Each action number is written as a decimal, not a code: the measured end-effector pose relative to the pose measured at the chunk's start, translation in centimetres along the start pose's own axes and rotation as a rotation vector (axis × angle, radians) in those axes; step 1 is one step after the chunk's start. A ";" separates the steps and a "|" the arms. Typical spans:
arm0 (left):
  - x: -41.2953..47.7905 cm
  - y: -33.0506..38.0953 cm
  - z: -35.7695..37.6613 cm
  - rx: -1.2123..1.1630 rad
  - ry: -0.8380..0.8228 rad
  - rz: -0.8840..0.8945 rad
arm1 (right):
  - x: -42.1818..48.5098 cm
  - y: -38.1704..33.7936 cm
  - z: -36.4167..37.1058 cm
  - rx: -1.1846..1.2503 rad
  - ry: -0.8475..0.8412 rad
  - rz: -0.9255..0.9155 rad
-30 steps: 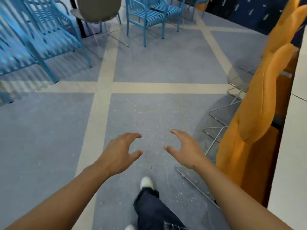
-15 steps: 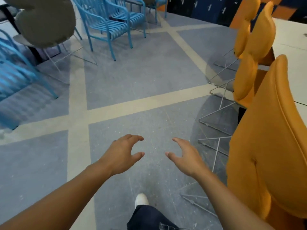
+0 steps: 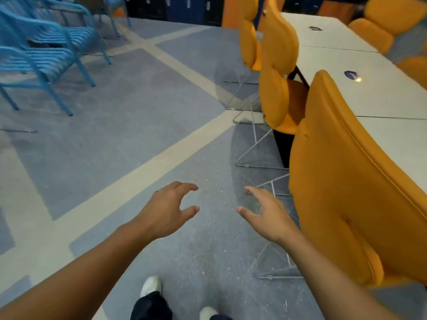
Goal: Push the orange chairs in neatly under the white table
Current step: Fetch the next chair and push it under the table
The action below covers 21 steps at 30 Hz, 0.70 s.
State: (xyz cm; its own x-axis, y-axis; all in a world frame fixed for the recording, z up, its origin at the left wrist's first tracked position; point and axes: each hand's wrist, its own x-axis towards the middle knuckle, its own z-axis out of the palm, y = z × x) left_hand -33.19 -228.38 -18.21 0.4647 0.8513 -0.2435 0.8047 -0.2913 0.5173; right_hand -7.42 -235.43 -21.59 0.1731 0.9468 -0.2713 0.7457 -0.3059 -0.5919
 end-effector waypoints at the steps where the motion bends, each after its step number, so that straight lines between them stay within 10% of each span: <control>1: 1.1 -0.6 -1.0 0.012 -0.020 0.045 | 0.5 -0.7 -0.1 0.005 0.038 0.029; 21: 20.4 8.1 -7.5 0.076 -0.217 0.654 | 1.1 -4.9 -11.8 -0.063 0.606 0.377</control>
State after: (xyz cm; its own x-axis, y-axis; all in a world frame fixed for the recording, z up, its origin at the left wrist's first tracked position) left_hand -19.99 -210.06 -12.82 0.9201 0.3865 -0.0644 0.3546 -0.7515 0.5564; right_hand -3.33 -231.70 -10.06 0.7399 0.6720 0.0315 0.5972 -0.6345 -0.4906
